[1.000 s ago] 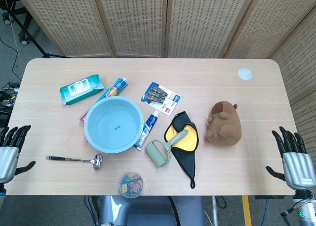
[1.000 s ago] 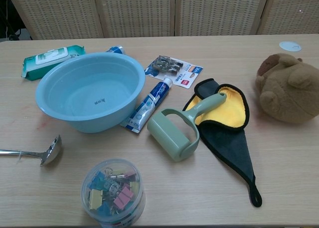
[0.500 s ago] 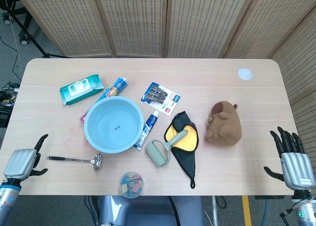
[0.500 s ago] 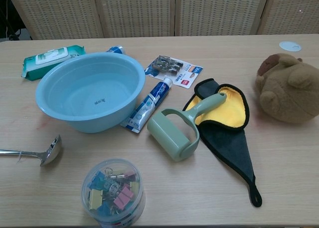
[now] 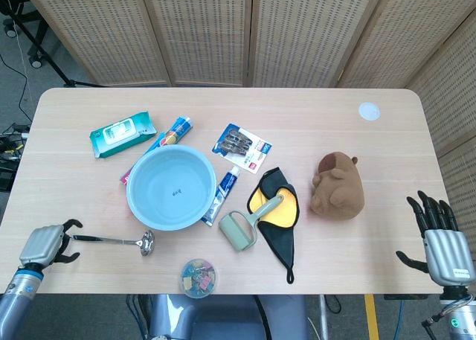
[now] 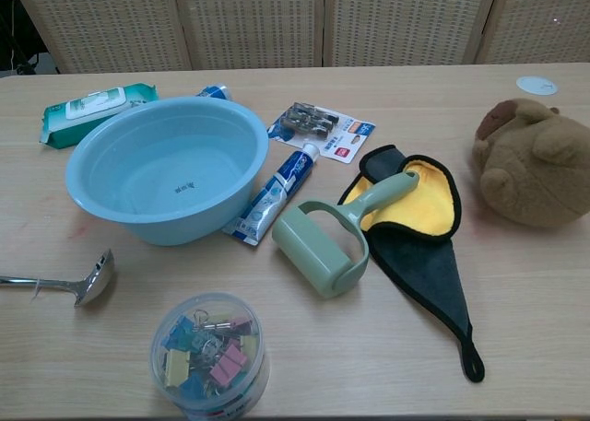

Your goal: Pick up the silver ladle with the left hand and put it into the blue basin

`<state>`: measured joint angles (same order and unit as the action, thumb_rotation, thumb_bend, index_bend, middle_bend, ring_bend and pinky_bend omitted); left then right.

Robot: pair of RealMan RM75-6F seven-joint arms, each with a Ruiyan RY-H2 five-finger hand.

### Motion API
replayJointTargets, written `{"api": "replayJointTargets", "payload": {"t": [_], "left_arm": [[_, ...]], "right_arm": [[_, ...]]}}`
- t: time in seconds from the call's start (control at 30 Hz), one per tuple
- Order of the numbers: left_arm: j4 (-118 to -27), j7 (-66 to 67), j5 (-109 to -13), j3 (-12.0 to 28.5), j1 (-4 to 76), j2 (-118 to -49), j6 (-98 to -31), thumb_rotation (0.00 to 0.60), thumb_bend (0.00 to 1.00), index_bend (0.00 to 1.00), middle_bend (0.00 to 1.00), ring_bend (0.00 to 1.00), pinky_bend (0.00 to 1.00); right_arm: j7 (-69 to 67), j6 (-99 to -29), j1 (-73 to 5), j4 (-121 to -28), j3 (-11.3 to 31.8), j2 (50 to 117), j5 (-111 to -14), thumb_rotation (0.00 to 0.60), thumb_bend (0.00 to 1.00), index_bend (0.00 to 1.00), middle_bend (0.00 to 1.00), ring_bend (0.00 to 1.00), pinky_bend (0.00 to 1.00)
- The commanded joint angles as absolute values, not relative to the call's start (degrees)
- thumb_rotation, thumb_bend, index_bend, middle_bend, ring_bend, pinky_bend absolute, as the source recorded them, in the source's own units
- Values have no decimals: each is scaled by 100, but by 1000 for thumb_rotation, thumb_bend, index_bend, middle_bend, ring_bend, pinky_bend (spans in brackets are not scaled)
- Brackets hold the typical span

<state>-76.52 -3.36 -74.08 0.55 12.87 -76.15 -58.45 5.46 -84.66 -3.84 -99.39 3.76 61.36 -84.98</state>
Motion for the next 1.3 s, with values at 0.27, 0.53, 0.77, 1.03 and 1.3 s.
{"api": "replayJointTargets", "payload": {"t": [0.27, 0.53, 0.77, 1.03, 1.3], "left_arm": [[-7239, -506, -7482, 107, 1411, -7995, -5795, 600, 310, 387, 918, 799, 744], [-7038, -567, -7525, 81, 1448, -8165, -5777, 600, 313, 410, 918, 799, 744], [-6907, -546, -7495, 44, 1419, -8298, -5785, 600, 316, 434, 918, 799, 744], [-6785, -540, -7437, 71, 1430, -8383, -5763, 600, 328, 434, 918, 799, 743], [-6706, -491, -7339, 70, 1483, -8440, -5581, 600, 339, 452, 918, 799, 744]], "right_arm": [[492, -8434, -388, -9961, 382, 6115, -8460, 600, 0, 0, 0, 0, 0], [459, -8397, -396, -9979, 383, 6095, -8428, 600, 0, 0, 0, 0, 0], [429, -8386, -397, -9990, 389, 6079, -8406, 600, 0, 0, 0, 0, 0], [401, -8363, -403, -9989, 392, 6076, -8382, 600, 0, 0, 0, 0, 0], [376, -8367, -402, -9986, 407, 6087, -8354, 600, 0, 0, 0, 0, 0]]}}
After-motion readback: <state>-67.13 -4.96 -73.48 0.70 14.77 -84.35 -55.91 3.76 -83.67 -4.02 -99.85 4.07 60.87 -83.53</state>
